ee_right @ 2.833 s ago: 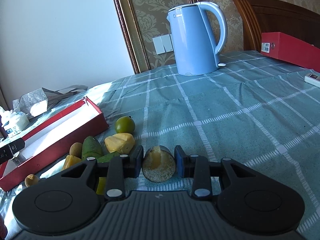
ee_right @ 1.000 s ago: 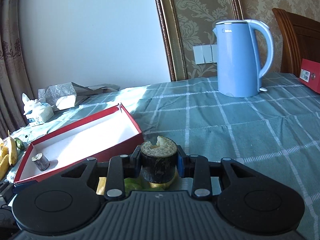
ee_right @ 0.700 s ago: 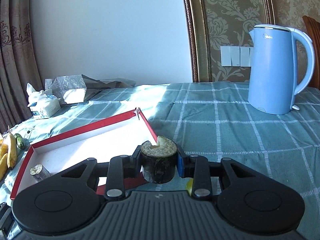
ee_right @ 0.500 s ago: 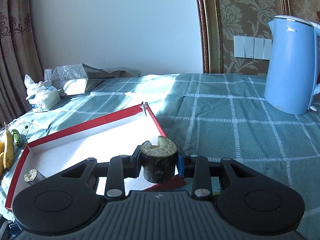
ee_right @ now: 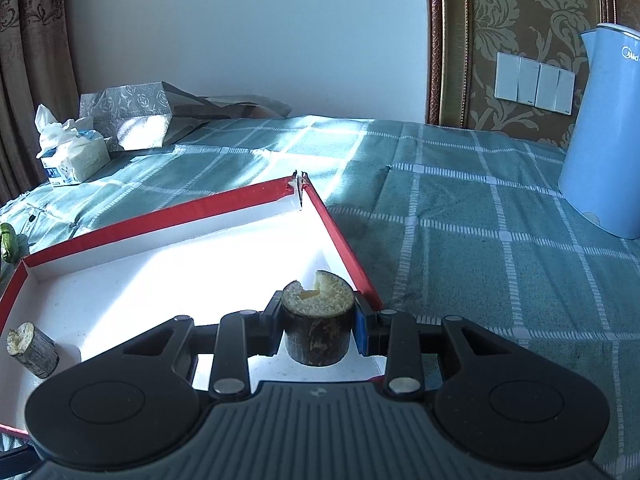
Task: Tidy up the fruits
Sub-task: 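Lower the eggplant slice into the tray corner and open the right gripper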
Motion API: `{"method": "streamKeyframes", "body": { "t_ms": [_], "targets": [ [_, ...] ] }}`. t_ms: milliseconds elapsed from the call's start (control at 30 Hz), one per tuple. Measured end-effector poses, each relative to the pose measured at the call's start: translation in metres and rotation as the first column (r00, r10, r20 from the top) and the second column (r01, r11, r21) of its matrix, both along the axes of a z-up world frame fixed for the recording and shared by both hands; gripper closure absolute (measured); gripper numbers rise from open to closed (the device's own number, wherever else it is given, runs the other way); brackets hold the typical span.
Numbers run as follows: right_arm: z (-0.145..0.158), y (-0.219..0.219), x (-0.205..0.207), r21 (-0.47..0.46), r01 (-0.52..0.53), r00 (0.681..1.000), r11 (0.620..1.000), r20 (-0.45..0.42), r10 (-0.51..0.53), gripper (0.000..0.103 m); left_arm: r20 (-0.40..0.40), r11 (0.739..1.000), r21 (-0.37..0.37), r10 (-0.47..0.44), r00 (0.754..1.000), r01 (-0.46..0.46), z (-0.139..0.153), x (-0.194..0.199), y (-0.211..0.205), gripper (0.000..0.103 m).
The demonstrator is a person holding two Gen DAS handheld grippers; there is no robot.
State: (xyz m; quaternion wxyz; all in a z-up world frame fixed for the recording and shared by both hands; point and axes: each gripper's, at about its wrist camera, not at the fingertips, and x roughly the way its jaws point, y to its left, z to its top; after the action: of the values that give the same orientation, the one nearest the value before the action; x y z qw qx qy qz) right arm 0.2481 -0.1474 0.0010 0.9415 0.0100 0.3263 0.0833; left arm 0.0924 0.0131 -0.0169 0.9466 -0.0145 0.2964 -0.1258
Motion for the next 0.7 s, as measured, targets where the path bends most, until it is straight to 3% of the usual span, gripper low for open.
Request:
{"method": "streamKeyframes", "body": {
  "t_ms": [133, 333, 467, 700],
  "targets": [
    [-0.001, -0.002, 0.002, 0.021, 0.001, 1.000, 1.000, -0.014, -0.001, 0.069, -0.003, 1.000, -0.003, -0.003, 1.000, 0.002, 0.000, 0.000, 0.000, 0.001],
    [0.013, -0.017, -0.019, 0.102, -0.005, 0.999, 0.995, 0.038, 0.001, 0.064, -0.009, 1.000, 0.001, -0.004, 1.000, 0.004, -0.001, 0.001, 0.000, 0.001],
    [0.017, -0.036, -0.042, 0.186, 0.011, 0.998, 0.983, 0.062, -0.022, 0.060, -0.010, 1.000, -0.002, 0.001, 1.000, -0.001, -0.001, 0.002, 0.000, 0.001],
    [0.021, -0.063, -0.105, 0.221, 0.020, 0.988, 0.975, 0.142, -0.053, 0.056, -0.013, 1.000, 0.005, 0.002, 1.000, -0.002, -0.001, 0.002, -0.001, 0.002]
  ]
}}
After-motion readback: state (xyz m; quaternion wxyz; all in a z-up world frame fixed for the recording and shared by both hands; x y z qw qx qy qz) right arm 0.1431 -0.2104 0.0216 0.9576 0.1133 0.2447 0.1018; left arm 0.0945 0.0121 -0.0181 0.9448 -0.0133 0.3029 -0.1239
